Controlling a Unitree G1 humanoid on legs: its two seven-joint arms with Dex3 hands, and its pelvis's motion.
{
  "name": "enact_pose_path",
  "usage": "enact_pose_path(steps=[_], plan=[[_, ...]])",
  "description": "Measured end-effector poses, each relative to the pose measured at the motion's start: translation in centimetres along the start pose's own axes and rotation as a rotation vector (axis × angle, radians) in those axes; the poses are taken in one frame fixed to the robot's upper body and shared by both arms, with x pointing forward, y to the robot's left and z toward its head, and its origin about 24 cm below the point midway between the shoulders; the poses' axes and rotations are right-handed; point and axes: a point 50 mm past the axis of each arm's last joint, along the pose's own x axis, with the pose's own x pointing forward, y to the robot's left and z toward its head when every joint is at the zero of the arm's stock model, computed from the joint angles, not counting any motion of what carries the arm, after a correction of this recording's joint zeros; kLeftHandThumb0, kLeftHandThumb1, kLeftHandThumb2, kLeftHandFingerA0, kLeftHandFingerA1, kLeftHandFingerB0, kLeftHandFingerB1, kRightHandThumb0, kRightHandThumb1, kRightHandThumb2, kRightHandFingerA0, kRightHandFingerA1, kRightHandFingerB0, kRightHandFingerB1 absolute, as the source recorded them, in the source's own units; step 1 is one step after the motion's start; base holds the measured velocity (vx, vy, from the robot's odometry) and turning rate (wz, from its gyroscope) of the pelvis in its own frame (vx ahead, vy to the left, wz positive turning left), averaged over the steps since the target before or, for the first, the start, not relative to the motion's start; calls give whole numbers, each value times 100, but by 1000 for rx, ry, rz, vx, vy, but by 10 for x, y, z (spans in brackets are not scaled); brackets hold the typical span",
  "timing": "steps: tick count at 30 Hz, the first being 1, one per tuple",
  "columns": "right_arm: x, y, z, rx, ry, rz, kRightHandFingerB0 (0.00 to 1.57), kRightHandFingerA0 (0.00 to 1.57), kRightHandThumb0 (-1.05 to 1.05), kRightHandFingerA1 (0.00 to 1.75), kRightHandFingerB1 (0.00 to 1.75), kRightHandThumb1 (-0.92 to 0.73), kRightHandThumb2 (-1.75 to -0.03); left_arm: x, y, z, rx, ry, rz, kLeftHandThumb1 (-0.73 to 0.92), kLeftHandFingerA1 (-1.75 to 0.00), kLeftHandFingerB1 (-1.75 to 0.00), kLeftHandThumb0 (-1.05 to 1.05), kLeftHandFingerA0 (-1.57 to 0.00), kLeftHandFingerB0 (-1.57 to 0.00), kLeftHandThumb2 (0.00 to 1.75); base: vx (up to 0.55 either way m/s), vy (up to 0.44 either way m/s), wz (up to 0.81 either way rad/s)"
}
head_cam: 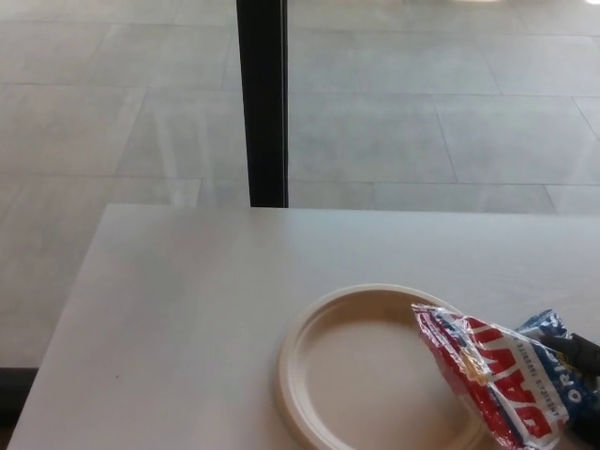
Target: The robot uses its right hand to pick up a bag of sunflower seeds kept in the middle of the desk and tilts it over a plate kept next to it to pour out a few seeds and then puts the bag of seeds back on the desk
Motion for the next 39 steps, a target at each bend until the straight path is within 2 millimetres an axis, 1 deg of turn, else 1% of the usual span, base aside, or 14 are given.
enact_pose_path(steps=[2,15,16,17,18,21,23,25,26,30,31,32,36,39], plan=[[-1,2,1,26,-13,-31,78,86,-16,175,172,-56,-121,0,0,0,0,1,4,73,-50,-35,-72,-50,-38,62,0,0,0],[-3,6,7,-20,-4,-143,77,92,-19,175,165,-55,-110,-1,1,-2,-3,3,16,73,-53,-36,-72,-49,-41,62,0,0,0],[-3,6,7,-21,2,-150,104,120,-27,139,129,-52,-113,-1,2,-2,-3,4,17,73,-53,-36,-72,-49,-41,62,0,0,0],[-3,6,7,-23,8,-154,79,92,-18,175,160,-55,-108,-1,2,-2,-2,5,17,73,-53,-37,-72,-49,-41,62,0,0,0],[-3,6,7,-24,12,-161,104,120,-26,139,128,-52,-113,-1,2,-2,-3,5,17,73,-53,-37,-72,-50,-41,62,0,0,0],[-1,6,8,-13,32,-180,79,93,-15,175,164,-52,-113,-1,2,-2,0,5,19,60,-60,-51,-73,-44,-33,98,0,0,0],[0,4,9,-8,42,-191,76,91,-15,175,168,-55,-111,-1,2,-2,3,7,19,76,-50,-36,-71,-46,-37,63,0,0,0],[3,1,11,-8,49,-197,104,119,-26,139,130,-54,-113,-1,2,-3,5,9,18,75,-51,-36,-70,-47,-38,63,0,0,0],[4,-1,12,-6,54,-200,77,92,-19,175,166,-58,-107,-1,2,-3,5,10,18,59,-61,-51,-72,-45,-33,98,0,0,0],[12,-10,18,-10,66,-204,74,90,-21,175,162,-57,-104,-1,2,-3,6,10,17,74,-51,-35,-72,-48,-40,62,0,0,0],[14,-12,20,-14,67,-203,75,89,-22,175,160,-57,-105,-1,2,-3,6,10,16,59,-60,-49,-70,-41,-30,99,0,0,0],[15,-15,22,-17,67,-203,76,90,-22,175,157,-56,-102,-1,2,-3,6,11,16,75,-53,-34,-71,-46,-37,63,0,0,0],[22,-23,31,-21,62,-207,77,92,-22,175,160,-50,-114,-1,2,-3,6,11,13,58,-61,-49,-73,-42,-31,97,0,0,0],[28,-31,41,-37,51,-203,78,93,-26,175,155,-50,-112,-1,2,-3,6,11,13,72,-54,-35,-72,-46,-39,62,0,0,0]])
